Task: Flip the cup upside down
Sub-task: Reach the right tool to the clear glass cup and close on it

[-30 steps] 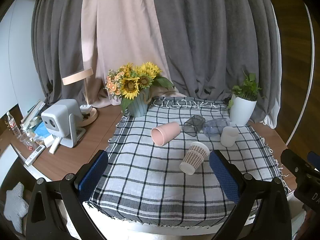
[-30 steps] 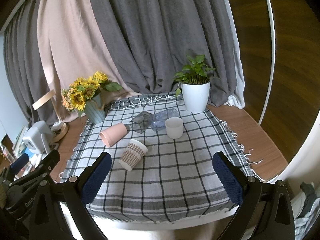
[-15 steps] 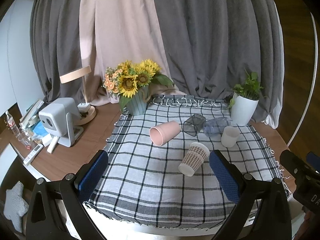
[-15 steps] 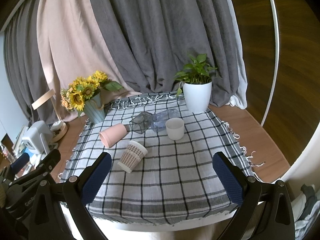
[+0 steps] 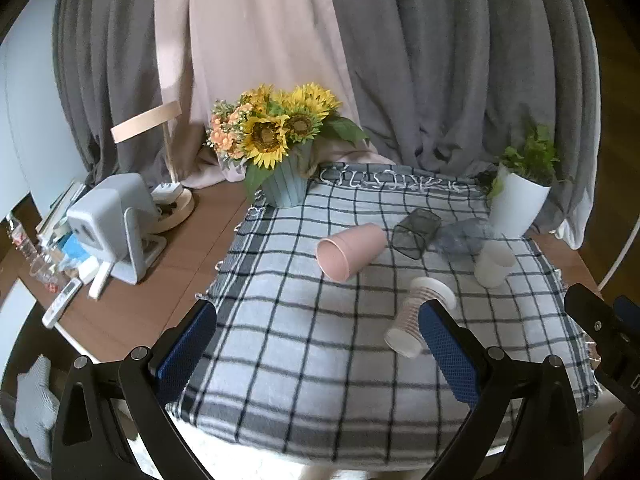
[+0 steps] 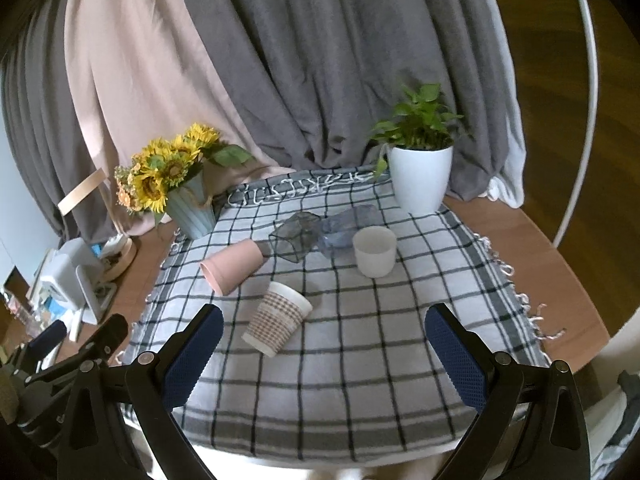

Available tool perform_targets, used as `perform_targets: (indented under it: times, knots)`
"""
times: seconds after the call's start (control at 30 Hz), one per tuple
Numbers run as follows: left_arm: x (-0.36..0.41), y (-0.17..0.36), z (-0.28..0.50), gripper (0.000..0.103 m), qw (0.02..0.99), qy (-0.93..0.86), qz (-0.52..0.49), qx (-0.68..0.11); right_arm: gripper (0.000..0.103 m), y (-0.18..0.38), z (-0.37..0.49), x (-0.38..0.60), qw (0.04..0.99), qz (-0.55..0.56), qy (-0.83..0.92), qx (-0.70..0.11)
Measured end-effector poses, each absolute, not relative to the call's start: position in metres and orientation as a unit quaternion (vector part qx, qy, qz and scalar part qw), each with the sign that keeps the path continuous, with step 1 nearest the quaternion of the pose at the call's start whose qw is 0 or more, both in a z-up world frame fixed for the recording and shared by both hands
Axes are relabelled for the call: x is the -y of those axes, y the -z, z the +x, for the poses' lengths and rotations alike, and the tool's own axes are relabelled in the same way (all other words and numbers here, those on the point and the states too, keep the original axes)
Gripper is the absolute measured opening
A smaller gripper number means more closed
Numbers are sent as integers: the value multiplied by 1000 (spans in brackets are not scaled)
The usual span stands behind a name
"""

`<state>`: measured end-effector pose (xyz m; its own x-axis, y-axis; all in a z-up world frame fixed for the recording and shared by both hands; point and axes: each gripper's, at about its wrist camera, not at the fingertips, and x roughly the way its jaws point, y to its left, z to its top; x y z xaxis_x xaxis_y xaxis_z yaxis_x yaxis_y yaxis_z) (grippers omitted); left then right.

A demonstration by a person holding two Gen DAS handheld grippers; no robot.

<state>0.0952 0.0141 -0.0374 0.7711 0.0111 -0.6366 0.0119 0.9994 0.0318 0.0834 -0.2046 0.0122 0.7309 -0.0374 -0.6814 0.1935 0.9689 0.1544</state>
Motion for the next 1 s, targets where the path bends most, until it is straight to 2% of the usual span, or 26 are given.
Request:
perform_targets:
  times: [0.33, 0.6, 0.8, 1.0]
  knots:
    - [-40, 45, 200, 103, 929, 80, 65, -355, 102, 2, 165, 167, 913, 132, 101, -372]
    - [-45, 52, 255, 103, 917, 122, 101, -366, 101, 18, 236, 153, 900, 163, 118, -387]
    - [-41, 65, 302, 103, 904, 139, 79, -396, 92, 34, 293, 153, 892, 176, 100, -405]
    - [-19, 80, 342, 103, 887, 160, 125, -414, 87, 59, 342, 164, 875, 191, 106, -433]
